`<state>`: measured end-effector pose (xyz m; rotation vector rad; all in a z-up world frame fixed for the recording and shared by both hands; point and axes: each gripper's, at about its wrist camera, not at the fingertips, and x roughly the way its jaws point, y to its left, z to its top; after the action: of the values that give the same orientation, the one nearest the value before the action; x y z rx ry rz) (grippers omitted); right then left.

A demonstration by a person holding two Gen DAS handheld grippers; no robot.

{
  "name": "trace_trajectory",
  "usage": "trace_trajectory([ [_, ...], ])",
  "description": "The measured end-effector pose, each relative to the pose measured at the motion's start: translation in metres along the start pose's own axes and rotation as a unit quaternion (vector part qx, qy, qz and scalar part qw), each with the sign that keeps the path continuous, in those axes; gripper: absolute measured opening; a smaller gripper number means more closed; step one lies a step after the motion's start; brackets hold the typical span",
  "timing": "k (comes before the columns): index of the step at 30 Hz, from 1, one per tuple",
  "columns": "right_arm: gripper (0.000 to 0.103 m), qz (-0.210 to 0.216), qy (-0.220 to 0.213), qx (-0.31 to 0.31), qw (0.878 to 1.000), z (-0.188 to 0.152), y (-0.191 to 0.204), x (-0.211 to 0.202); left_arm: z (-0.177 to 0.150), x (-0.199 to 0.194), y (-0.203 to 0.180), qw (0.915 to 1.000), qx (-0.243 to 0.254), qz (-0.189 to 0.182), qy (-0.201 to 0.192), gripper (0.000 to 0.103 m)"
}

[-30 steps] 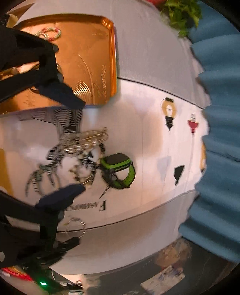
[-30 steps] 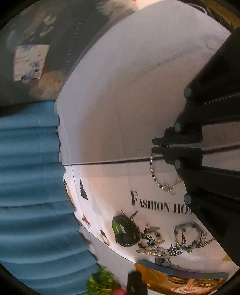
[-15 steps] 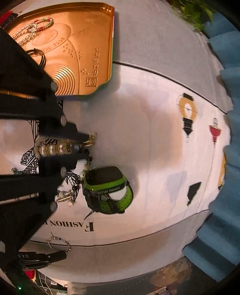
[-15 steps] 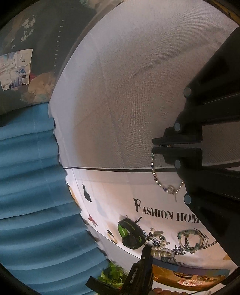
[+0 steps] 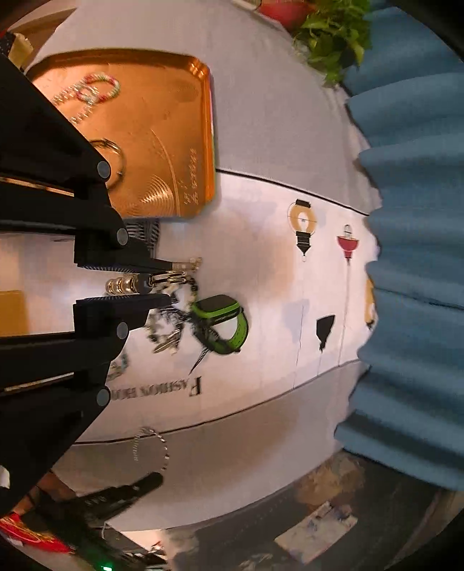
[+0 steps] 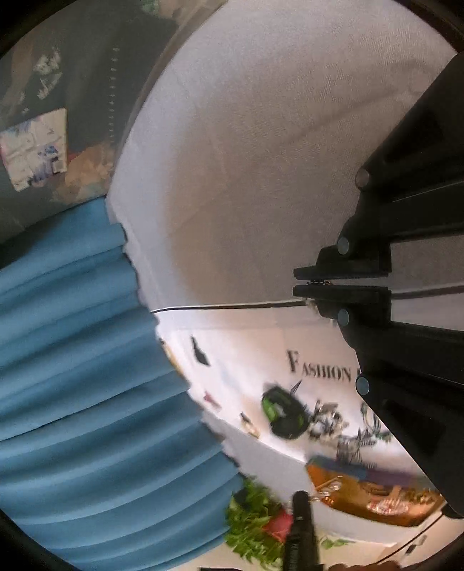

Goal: Organize jewelry
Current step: 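Carry both bracelets over the copper tray and open both tools to drop them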

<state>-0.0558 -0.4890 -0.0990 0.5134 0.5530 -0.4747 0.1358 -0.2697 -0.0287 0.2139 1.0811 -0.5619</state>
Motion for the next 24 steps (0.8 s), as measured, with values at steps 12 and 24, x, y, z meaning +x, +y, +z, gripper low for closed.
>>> trace_trajectory([
  [12,0.003,-0.019,-0.02,-0.058,0.998,-0.019,0.022,-0.089,-0.078,-0.072,-0.016,0.9968,0.05,0.012,-0.06,0.009],
  [24,0.003,0.014,-0.038,-0.111,0.993,-0.03,0.077,-0.161,-0.134,-0.134,-0.004,0.9944,0.053,-0.011,-0.09,0.009],
])
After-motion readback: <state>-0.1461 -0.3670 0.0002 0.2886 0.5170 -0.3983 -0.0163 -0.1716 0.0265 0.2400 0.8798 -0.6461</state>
